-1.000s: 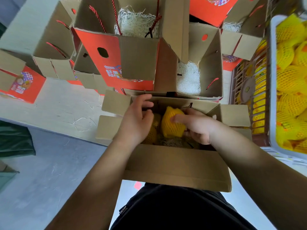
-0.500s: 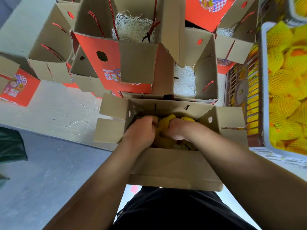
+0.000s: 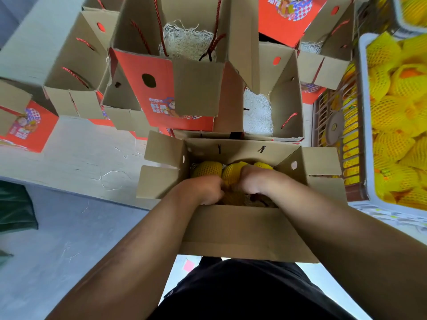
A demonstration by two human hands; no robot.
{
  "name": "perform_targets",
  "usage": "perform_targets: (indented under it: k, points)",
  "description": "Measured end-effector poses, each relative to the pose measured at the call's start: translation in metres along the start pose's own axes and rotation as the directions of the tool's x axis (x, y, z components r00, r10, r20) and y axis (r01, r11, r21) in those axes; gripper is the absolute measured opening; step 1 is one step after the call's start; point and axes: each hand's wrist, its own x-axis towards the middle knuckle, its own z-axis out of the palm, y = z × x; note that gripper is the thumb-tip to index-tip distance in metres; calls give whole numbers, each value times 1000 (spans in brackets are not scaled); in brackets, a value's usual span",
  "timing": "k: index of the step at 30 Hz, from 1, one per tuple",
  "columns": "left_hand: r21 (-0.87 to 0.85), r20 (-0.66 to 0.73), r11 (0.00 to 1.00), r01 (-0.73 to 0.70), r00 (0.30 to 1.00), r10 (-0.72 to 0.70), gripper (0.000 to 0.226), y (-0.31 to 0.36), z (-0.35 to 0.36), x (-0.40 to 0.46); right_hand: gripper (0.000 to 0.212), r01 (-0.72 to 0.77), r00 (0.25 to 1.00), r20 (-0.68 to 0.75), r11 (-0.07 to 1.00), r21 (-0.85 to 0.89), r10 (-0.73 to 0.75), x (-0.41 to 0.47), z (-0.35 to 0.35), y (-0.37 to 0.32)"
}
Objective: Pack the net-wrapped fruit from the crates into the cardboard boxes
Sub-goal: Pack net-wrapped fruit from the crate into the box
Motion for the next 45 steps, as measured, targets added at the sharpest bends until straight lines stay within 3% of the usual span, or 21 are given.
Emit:
perform_targets:
  k: [2, 4, 8, 10, 15, 17, 19, 20, 23, 25, 27, 31, 33, 36, 40, 45]
  points:
    - [-2, -21, 1000, -15, 1000, 15, 38, 2, 0, -3, 47, -2, 999, -35, 997, 73, 4, -4, -7, 11]
    - [-29, -148, 998, -58, 988, 53, 37, 9, 0, -6, 45, 44, 991, -127, 992, 119, -28, -12, -11, 26]
    - [-233, -466, 910, -343, 861, 205, 22, 51, 0, -5, 18, 172, 941, -322, 967, 187, -105, -40, -19, 44]
    - [-294, -556, 827, -478, 790, 259, 17, 78, -1, -2, 17, 280, 877, -466, 916, 288, -122, -55, -26, 56]
    - [-332, -603, 665, -669, 693, 396, 21, 158, -1, 9, 22, 494, 634, -771, 799, 343, -61, -90, -53, 131]
    - [-324, -589, 606, -727, 656, 472, 21, 196, 0, 18, 23, 490, 580, -814, 796, 355, 6, -97, -64, 172]
    - [-278, -564, 591, -757, 627, 537, 26, 233, 2, 31, 28, 393, 534, -841, 857, 334, 83, -96, -75, 218]
    - [-241, -547, 604, -760, 620, 562, 28, 251, 4, 39, 33, 291, 534, -838, 907, 305, 111, -92, -81, 242]
    - [-189, -489, 645, -741, 640, 592, 26, 298, 10, 62, 57, -109, 684, -688, 966, 234, 244, -81, -94, 301]
    - [-100, -474, 688, -719, 642, 602, 28, 320, 13, 78, 67, -222, 749, -598, 958, 181, 286, -72, -99, 325]
    - [-9, -466, 715, -699, 635, 616, 31, 335, 16, 92, 70, -190, 773, -583, 969, 160, 248, -59, -104, 336]
    - [35, -538, 720, -693, 594, 598, 30, 343, 17, 108, 86, -48, 713, -683, 983, 178, 158, -33, -123, 337]
    - [-4, -603, 723, -691, 578, 550, 27, 341, 13, 111, 91, -94, 700, -700, 990, 108, 143, -19, -130, 335]
    - [-67, -628, 732, -678, 599, 497, 26, 338, 9, 110, 81, -198, 673, -718, 978, 59, 179, -2, -130, 329]
    - [-160, -626, 722, -673, 635, 452, 27, 338, 7, 108, 66, -211, 605, -763, 970, 120, 226, 6, -123, 329]
    - [-313, -625, 702, -640, 695, 356, 36, 340, 3, 106, 77, -160, 591, -793, 985, 64, 148, 1, -109, 339]
